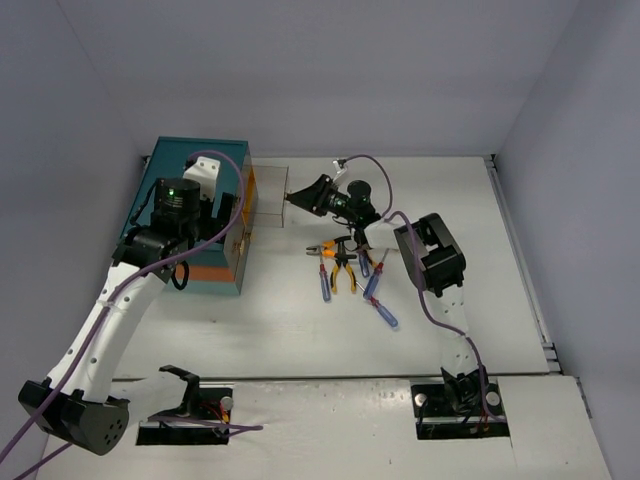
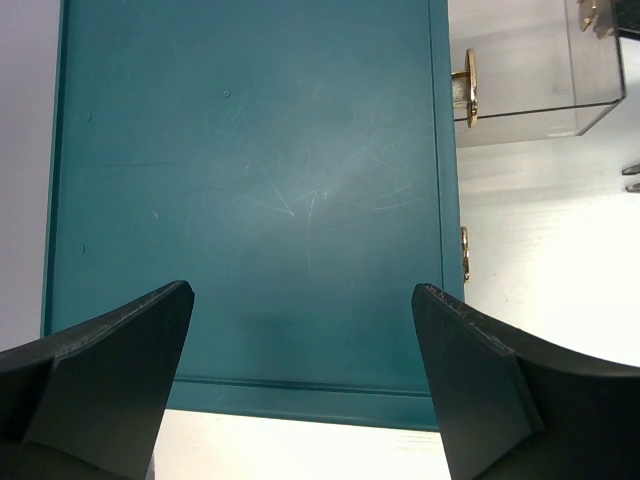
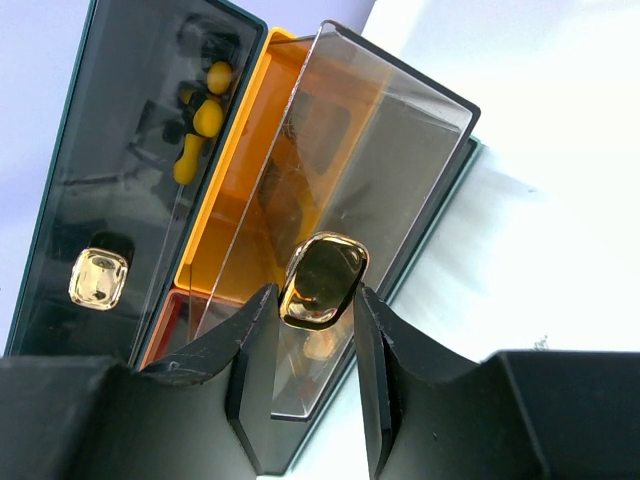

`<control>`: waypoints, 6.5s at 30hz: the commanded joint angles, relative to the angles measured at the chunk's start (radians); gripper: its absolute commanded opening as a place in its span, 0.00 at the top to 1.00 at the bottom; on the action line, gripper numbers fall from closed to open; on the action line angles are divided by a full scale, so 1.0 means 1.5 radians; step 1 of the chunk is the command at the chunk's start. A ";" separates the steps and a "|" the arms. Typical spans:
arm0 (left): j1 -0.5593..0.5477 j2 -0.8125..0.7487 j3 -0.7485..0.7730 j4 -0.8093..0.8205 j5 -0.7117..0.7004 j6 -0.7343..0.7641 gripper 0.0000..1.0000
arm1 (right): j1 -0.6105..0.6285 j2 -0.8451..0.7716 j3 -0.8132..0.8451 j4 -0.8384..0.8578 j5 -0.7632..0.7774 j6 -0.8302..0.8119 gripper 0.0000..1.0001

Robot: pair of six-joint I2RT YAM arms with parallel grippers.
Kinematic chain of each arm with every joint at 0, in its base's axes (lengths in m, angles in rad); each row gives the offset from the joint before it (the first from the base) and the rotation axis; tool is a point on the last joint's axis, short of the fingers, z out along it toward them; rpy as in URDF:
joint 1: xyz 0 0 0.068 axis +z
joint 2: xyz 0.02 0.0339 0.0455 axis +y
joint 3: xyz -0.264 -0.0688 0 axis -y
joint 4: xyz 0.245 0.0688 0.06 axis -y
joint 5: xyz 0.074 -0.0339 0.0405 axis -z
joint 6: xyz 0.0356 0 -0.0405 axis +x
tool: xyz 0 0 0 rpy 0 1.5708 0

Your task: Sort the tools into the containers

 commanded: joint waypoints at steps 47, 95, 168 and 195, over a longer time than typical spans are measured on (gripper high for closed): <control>-0.005 -0.043 0.063 0.019 0.013 -0.020 0.11 | -0.078 -0.426 -0.138 -0.724 0.466 -0.397 0.37; -0.023 -0.047 0.054 -0.009 -0.005 0.016 0.11 | 0.071 -0.510 0.067 -0.885 0.464 -0.704 1.00; -0.024 -0.022 0.092 -0.003 -0.007 0.037 0.11 | 0.070 -0.437 -0.016 -0.817 0.404 -0.643 0.44; -0.034 0.005 0.101 -0.003 0.034 0.038 0.11 | 0.035 -0.614 -0.480 -0.952 0.475 -0.374 0.37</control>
